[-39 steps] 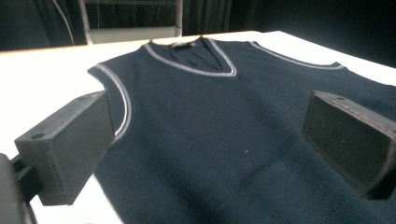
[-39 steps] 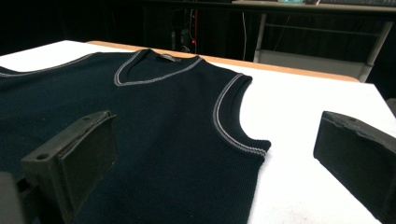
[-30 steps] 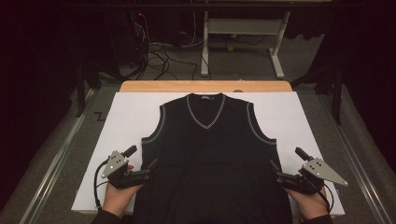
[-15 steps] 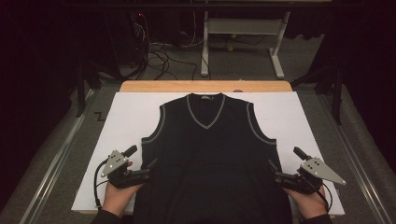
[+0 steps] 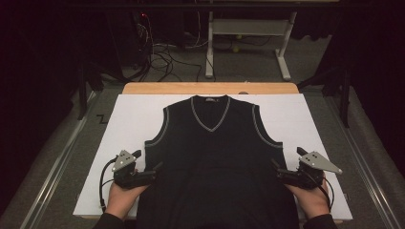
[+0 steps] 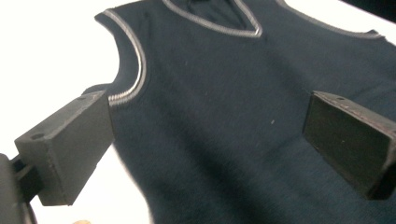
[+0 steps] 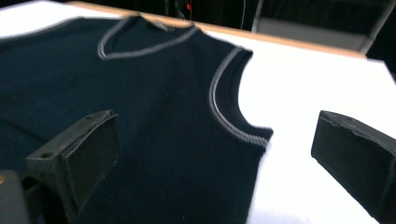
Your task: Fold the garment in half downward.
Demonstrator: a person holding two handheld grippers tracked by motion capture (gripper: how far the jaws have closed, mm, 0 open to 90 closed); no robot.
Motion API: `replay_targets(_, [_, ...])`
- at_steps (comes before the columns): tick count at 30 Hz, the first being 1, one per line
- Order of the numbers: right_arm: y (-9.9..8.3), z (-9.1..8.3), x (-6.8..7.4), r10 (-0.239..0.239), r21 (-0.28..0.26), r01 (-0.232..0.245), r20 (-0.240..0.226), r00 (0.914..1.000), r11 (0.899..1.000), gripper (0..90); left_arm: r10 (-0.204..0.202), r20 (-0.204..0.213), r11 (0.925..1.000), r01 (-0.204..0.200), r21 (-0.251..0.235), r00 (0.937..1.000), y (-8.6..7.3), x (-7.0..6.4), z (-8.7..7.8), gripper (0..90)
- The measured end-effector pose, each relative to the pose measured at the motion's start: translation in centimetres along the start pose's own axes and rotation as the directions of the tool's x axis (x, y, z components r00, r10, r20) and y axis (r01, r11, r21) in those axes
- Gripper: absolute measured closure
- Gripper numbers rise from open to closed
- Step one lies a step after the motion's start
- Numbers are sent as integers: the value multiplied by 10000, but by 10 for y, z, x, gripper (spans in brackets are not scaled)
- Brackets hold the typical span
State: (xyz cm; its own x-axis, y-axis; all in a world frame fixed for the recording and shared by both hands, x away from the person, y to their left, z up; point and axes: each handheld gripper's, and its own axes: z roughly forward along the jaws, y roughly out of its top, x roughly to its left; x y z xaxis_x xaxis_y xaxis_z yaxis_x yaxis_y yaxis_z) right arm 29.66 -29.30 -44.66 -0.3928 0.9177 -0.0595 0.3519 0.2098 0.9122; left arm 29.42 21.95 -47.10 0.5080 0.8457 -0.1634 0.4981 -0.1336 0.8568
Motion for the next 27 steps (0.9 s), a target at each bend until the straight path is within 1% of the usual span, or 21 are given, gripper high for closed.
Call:
replay_targets(1, [-1, 2, -1, 30, 207, -30, 16, 10000, 9998, 12, 48, -57, 9999, -47, 166, 10000, 0, 0, 1, 10])
replay_targets(2, [-2, 3, -2, 104, 486, -100, -69, 9999, 9988, 33, 163, -121, 9980, -155, 620, 9998, -1, 0, 3, 12])
replay_targets(3, [-3, 4, -3, 104, 631, -99, -81, 9999, 9980, 36, 163, -121, 9980, -155, 620, 9998, -1, 0, 3, 12])
replay_targets(4, [-4, 5, -3, 128, 754, -120, -98, 9999, 9971, 46, 235, -249, 9929, -204, 1172, 9994, -1, 1, 6, 12])
replay_targets(5, [-4, 5, -3, 128, 754, -120, -98, 9999, 9971, 46, 235, -249, 9929, -204, 1172, 9994, -1, 1, 6, 13])
replay_targets(6, [-5, 5, -4, 104, 896, -93, -117, 9999, 9959, 53, 213, -274, 9901, -173, 1391, 9994, -1, 1, 7, 13])
replay_targets(7, [-7, 7, -5, 94, 1268, -80, -108, 9999, 9919, 63, 195, -287, 9864, -146, 1637, 9994, -1, 1, 7, 13])
replay_targets(8, [-8, 7, -5, 129, 1442, -118, -67, 9999, 9895, 70, 199, -392, 9769, -111, 2132, 9990, -2, 2, 10, 13])
replay_targets(9, [-9, 8, -6, 167, 1628, -158, -41, 9999, 9865, 77, 183, -430, 9721, -77, 2344, 9989, -2, 2, 11, 13])
replay_targets(10, [-9, 8, -6, 167, 1628, -158, -41, 9999, 9865, 77, 183, -430, 9721, -77, 2344, 9989, -2, 2, 11, 14])
replay_targets(12, [-12, 10, -8, 195, 2071, -201, 51, 9998, 9781, 134, 210, -420, 9625, -88, 2712, 9989, -2, 2, 13, 15])
replay_targets(13, [-12, 10, -8, 195, 2071, -201, 51, 9998, 9781, 134, 385, -480, 9574, -231, 2877, 9981, -2, 1, 15, 15])
replay_targets(14, [-14, 12, -7, 62, 2448, -101, 167, 9998, 9695, 162, 531, -525, 9528, -349, 3016, 9972, -2, -1, 17, 16])
replay_targets(15, [-15, 13, -7, 75, 2574, -107, 134, 9999, 9662, 171, 708, -451, 9441, -523, 3256, 9965, -2, -3, 18, 38])
replay_targets(17, [-16, 14, -8, 104, 2712, -126, 96, 9999, 9624, 184, 713, -368, 9434, -554, 3270, 9968, -2, -3, 19, 77])
replay_targets(18, [-17, 15, -8, 188, 2940, -172, -26, 9998, 9557, 214, 607, -391, 9451, -449, 3237, 9974, -2, -2, 18, 109])
replay_targets(19, [-17, 15, -8, 188, 2940, -172, -26, 9998, 9557, 214, 607, -391, 9451, -449, 3237, 9974, -2, -2, 18, 117])
replay_targets(20, [-17, 16, -8, 246, 3063, -210, -80, 9997, 9517, 231, 352, -369, 9507, -220, 3094, 9987, -2, 0, 17, 128])
replay_targets(23, [-18, 17, -8, 301, 3197, -249, -113, 9995, 9472, 253, 99, -355, 9547, 11, 2976, 9993, -2, 3, 15, 159])
replay_targets(25, [-19, 18, -9, 277, 3387, -224, -107, 9996, 9406, 284, 127, -458, 9555, 14, 2950, 9989, -2, 4, 14, 218])
replay_targets(27, [-19, 18, -9, 318, 3403, -254, -133, 9994, 9400, 295, 457, -630, 9512, -241, 3078, 9970, -2, 1, 14, 230])
